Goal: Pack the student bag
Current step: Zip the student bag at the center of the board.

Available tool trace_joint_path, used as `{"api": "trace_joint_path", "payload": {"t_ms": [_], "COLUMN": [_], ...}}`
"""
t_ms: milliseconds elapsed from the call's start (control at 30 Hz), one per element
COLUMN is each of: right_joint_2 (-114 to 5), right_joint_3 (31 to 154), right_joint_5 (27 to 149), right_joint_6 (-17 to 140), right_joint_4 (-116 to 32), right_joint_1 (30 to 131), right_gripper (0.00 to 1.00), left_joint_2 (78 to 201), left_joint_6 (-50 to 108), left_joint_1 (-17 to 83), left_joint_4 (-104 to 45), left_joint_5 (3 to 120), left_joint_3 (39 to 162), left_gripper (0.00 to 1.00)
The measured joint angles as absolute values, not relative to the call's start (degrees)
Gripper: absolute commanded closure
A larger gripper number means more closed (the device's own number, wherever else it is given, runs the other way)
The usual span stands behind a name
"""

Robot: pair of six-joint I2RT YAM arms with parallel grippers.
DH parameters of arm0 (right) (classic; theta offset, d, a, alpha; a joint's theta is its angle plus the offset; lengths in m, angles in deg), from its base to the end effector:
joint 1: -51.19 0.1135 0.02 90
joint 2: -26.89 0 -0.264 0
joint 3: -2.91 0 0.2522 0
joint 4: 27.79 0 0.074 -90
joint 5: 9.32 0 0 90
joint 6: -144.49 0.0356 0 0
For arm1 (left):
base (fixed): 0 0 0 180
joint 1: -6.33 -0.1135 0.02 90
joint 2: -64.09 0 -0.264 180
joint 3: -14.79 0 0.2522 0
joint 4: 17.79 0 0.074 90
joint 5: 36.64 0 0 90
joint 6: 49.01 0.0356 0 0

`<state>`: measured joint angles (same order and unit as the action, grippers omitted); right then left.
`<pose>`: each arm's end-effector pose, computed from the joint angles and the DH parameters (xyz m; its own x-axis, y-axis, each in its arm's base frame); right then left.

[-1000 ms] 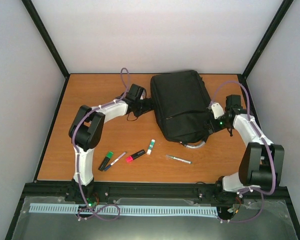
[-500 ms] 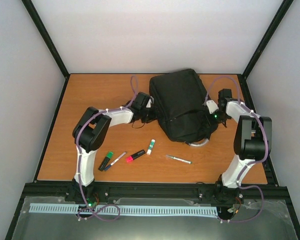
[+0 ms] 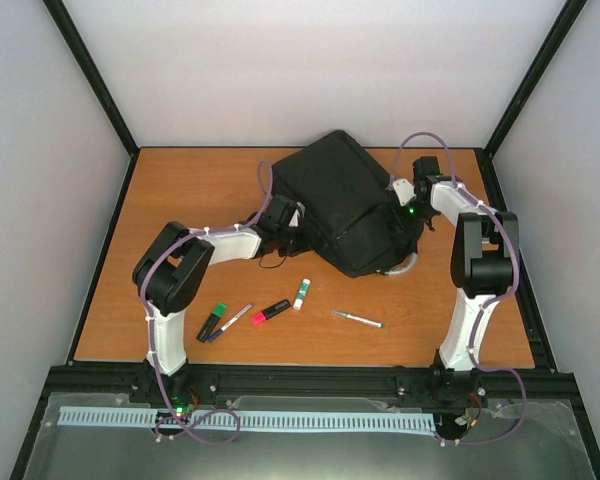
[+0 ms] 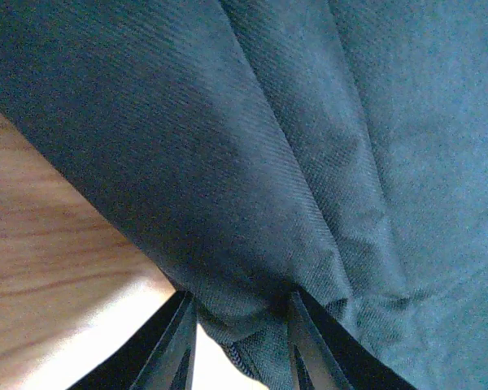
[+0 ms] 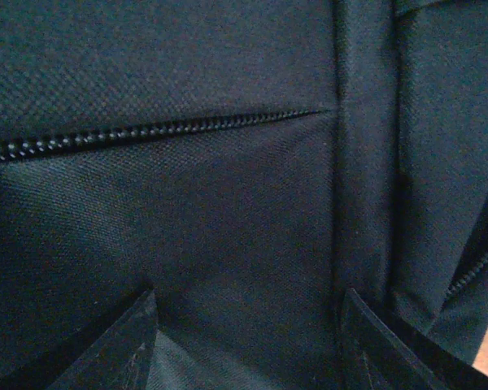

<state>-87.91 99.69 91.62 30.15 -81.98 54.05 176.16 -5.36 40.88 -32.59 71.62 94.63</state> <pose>0.4030 0.0269 0.1714 -0.8224 -0.4463 -0.3529 -0.4894 0.8712 0.0387 0.3281 -0.2395 0.1448 -0.9330 -0.1919 -0.3046 0.0571 0.7565 -0.6514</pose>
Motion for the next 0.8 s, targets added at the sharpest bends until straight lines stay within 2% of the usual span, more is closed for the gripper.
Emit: {"api": "trace_joint_path", "payload": {"t_ms": [33,133,200,300,433,600,800], "right_joint_2": [-88.1,-87.4,-84.5,-78.7,-64.9,-52.8,-46.8], "right_joint_3": [100.2,100.3,98.8,96.0,89.2,80.6,73.5], "right_joint_5": [91.6,92.1,94.1,96.2,98.5,101.2,104.3], "right_joint_6": [30.3,30.5,30.8,30.9,30.5,30.3,30.4], "right_joint_4": [-81.8,-81.9,-82.2,-82.5,-83.1,-83.9,-85.5], "right_joint_1": [54.0,53.8,53.1,52.2,51.1,50.5,49.2], "right_gripper": [0.35,0.32,0.3,0.29,0.28,0.29,0.29], "left_joint_2": [176.1,175.0,172.9,168.7,164.1,162.8,162.9], "left_joint_6": [-5.4,-5.7,-6.0,-4.2,2.5,13.6,27.7], "left_joint_1": [41.2,42.0,42.6,44.3,49.2,56.5,62.4], "left_joint_4": [-32.6,-32.8,-33.4,-36.2,-41.3,-45.0,-45.3], "left_joint_5": [71.6,71.2,70.6,68.4,61.6,51.2,42.8], "left_joint_3": [94.5,92.9,91.0,88.9,89.6,92.3,92.6], "left_gripper": [0.63,0.44,0.39,0.38,0.38,0.28,0.31]}}
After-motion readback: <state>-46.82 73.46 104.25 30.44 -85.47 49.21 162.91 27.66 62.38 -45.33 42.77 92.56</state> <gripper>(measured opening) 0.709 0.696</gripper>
